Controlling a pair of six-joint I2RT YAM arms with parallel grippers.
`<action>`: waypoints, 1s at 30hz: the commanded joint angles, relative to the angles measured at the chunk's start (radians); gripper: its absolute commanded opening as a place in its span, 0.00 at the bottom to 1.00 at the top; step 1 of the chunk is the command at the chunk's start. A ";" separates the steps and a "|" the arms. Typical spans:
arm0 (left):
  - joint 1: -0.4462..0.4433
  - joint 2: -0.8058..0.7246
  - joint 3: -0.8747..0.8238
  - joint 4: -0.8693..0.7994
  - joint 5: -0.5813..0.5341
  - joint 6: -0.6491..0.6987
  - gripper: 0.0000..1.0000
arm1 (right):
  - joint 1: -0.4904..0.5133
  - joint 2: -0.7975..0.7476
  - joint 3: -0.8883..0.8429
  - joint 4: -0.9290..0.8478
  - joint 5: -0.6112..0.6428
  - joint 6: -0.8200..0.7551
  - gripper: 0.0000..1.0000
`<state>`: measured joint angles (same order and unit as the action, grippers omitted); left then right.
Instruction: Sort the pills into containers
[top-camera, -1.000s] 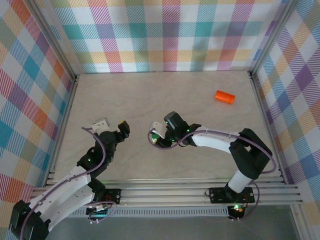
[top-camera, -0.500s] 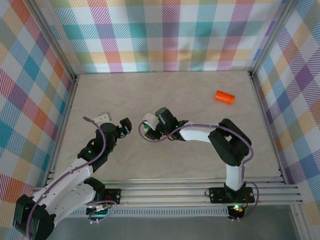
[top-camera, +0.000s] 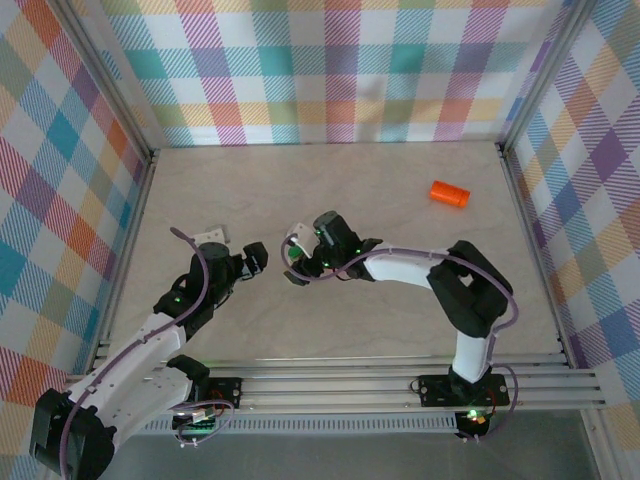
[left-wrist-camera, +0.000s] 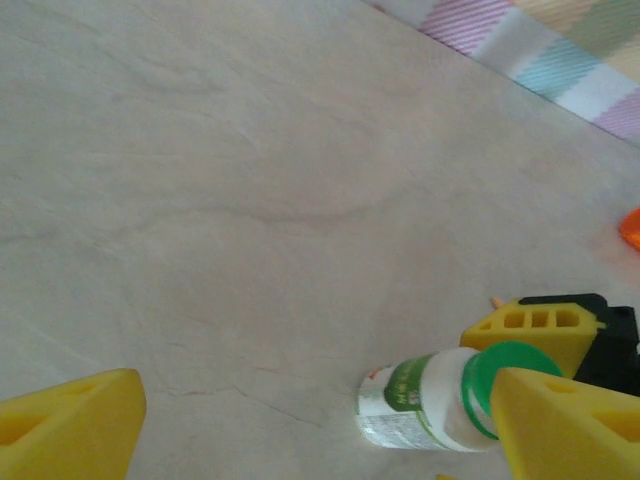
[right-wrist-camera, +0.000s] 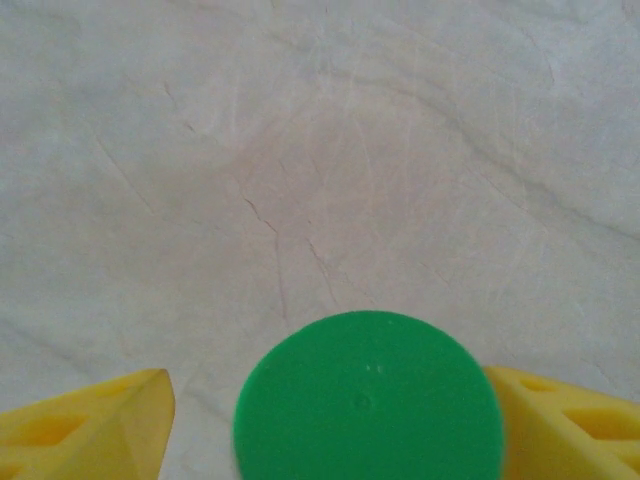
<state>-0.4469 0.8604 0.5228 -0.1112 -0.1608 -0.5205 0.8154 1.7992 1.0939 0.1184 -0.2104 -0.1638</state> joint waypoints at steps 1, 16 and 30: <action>0.014 0.034 -0.018 0.078 0.154 0.010 0.86 | -0.038 -0.098 -0.006 -0.057 -0.052 0.119 0.75; 0.016 0.186 -0.009 0.206 0.280 -0.047 0.59 | -0.100 -0.080 0.107 -0.166 -0.064 0.350 0.60; 0.016 0.291 -0.030 0.307 0.338 -0.082 0.53 | -0.098 -0.038 -0.011 0.016 -0.149 0.351 0.58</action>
<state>-0.4431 1.1442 0.5083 0.1410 0.1528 -0.5877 0.7082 1.7508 1.1187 0.0551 -0.3069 0.1768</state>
